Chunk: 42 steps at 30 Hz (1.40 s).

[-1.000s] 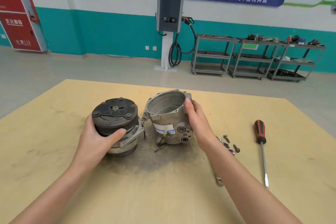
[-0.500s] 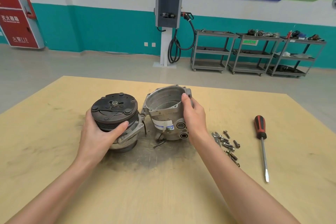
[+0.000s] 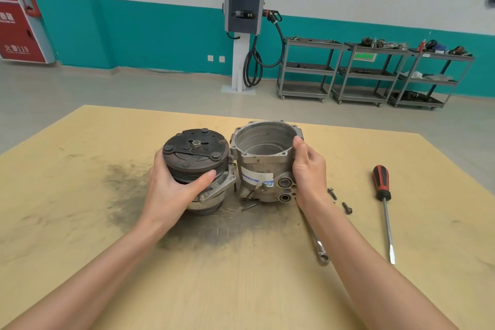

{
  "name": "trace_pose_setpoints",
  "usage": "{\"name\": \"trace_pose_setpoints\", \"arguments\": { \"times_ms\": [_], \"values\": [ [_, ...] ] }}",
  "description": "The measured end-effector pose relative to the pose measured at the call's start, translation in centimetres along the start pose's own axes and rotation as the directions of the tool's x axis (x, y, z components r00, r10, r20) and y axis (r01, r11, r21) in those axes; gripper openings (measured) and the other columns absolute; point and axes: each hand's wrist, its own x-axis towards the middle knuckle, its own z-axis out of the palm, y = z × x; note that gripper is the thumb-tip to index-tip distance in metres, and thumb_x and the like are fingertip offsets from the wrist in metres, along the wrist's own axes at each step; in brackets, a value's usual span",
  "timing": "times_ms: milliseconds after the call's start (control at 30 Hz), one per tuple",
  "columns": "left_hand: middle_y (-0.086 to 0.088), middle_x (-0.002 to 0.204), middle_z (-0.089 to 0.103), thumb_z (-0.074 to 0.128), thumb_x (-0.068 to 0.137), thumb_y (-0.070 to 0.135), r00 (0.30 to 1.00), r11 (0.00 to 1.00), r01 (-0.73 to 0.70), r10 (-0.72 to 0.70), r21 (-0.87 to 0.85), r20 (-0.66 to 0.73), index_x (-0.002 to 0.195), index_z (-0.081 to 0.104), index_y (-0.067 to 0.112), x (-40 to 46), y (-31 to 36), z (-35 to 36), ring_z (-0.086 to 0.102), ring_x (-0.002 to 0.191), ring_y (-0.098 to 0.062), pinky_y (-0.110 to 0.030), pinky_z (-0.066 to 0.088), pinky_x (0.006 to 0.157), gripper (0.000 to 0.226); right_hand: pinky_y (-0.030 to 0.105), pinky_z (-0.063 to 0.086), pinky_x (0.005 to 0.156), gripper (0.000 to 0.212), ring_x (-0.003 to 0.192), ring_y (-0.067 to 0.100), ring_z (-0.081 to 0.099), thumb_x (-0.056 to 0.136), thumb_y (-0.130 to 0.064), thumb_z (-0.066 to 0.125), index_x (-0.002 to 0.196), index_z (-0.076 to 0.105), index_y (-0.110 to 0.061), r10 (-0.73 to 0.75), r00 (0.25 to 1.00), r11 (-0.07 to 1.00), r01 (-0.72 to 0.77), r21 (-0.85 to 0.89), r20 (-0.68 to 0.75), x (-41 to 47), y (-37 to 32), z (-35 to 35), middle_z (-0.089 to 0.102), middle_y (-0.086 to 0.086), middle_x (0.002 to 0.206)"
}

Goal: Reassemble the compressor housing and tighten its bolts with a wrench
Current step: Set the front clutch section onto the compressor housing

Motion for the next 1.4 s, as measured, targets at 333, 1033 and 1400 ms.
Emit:
{"name": "trace_pose_setpoints", "arguments": {
  "times_ms": [333, 1033, 1400],
  "values": [
    [0.011, 0.128, 0.057, 0.076, 0.052, 0.065, 0.995, 1.000, 0.007, -0.004, -0.026, 0.095, 0.127, 0.041, 0.039, 0.1, 1.2, 3.4, 0.050, 0.126, -0.016, -0.045, 0.043, 0.107, 0.087, 0.030, 0.055, 0.063, 0.036, 0.073, 0.017, 0.067, 0.098, -0.039, 0.048, 0.083, 0.068, -0.014, 0.012, 0.999, 0.999, -0.013, -0.032, -0.042, 2.3, -1.1, -3.3, 0.073, 0.002, 0.075],
    [0.057, 0.123, 0.031, 0.071, 0.048, 0.083, 0.952, 1.000, -0.015, 0.017, -0.007, 0.307, 0.146, 0.023, 0.045, -1.6, 0.8, -0.5, 0.028, 0.120, 0.033, -0.017, 0.025, 0.102, 0.116, 0.022, 0.048, 0.053, 0.031, 0.073, 0.009, 0.062, 0.098, -0.042, 0.036, 0.095, 0.061, -0.025, 0.124, 0.990, 0.992, -0.124, 0.009, -0.061, 2.1, -0.9, -5.4, 0.069, -0.005, 0.084],
    [0.050, 0.133, 0.025, 0.069, 0.058, 0.076, 0.965, 1.000, -0.022, 0.017, 0.018, 0.262, 0.150, 0.018, 0.044, -2.9, -0.1, -0.9, 0.023, 0.128, 0.027, -0.027, 0.024, 0.112, 0.110, 0.040, 0.056, 0.070, 0.028, 0.078, 0.024, 0.066, 0.097, -0.036, 0.043, 0.088, 0.062, -0.016, 0.087, 0.996, 0.995, -0.089, -0.051, -0.025, 2.1, -1.7, -3.2, 0.070, 0.007, 0.085]
  ]
}}
